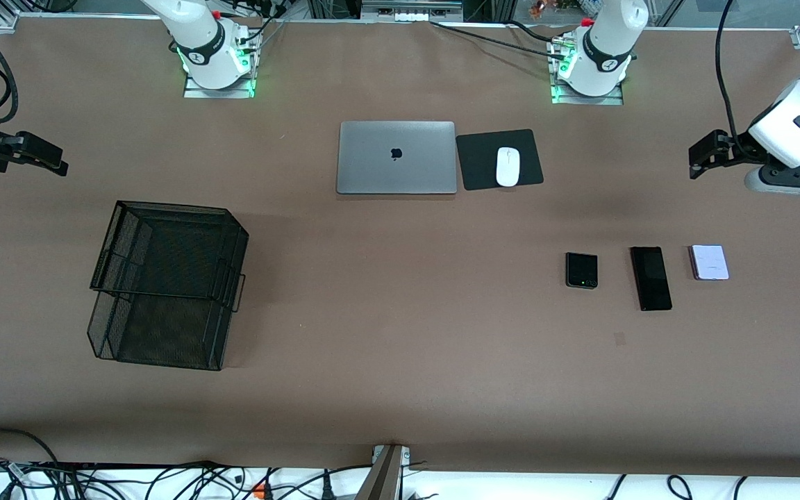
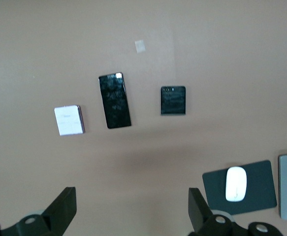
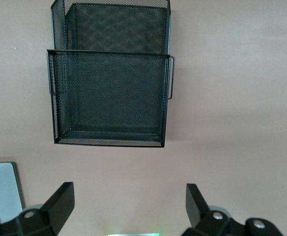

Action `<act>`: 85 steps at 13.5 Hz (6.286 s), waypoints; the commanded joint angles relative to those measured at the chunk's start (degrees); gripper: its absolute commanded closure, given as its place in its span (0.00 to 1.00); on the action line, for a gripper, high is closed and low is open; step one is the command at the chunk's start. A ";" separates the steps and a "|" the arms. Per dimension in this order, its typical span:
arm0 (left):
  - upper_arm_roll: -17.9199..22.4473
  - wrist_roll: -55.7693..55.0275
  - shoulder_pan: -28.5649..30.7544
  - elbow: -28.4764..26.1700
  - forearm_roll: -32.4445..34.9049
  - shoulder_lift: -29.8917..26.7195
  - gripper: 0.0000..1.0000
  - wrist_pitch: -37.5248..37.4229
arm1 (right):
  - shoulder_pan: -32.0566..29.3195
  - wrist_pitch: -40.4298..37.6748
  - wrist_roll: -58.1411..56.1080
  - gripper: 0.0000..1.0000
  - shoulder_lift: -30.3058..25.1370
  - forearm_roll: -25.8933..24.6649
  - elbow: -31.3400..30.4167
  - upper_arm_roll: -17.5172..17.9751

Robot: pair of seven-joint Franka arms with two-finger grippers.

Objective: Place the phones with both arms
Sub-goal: 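Reach the left gripper down to the small black flip phone, then grasp the flip phone with the left gripper and lift it, then carry the flip phone beside the laptop and open the left gripper, then move both grippers down onto the flip phone and the black smartphone, then close the right gripper on the flip while the left gripper grasps the smartphone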

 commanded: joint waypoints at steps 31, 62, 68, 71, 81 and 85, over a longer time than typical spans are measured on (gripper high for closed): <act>-6.40 -7.61 -1.51 -18.50 -1.07 30.73 0.97 50.89 | -0.63 0.19 -0.37 0.00 -0.65 1.22 -0.20 0.19; 3.17 -20.30 -9.35 13.26 -0.90 30.20 0.00 9.37 | 23.33 8.16 21.20 0.00 5.40 1.66 0.33 0.89; 3.00 -7.97 1.12 -3.15 6.65 28.63 0.00 32.09 | 44.79 21.97 49.44 0.00 21.73 -2.46 5.85 0.81; 3.00 -7.71 2.44 -14.31 6.84 27.04 0.00 45.62 | 46.30 28.29 50.87 0.00 29.48 -2.47 7.10 0.72; 2.73 -6.47 7.45 -20.06 7.37 31.69 0.00 59.03 | 45.69 47.01 51.56 0.00 44.17 -2.03 6.57 0.36; 1.41 -6.56 9.48 -20.15 6.58 32.66 0.00 59.21 | 46.13 48.53 53.50 0.00 46.19 -1.85 6.57 0.37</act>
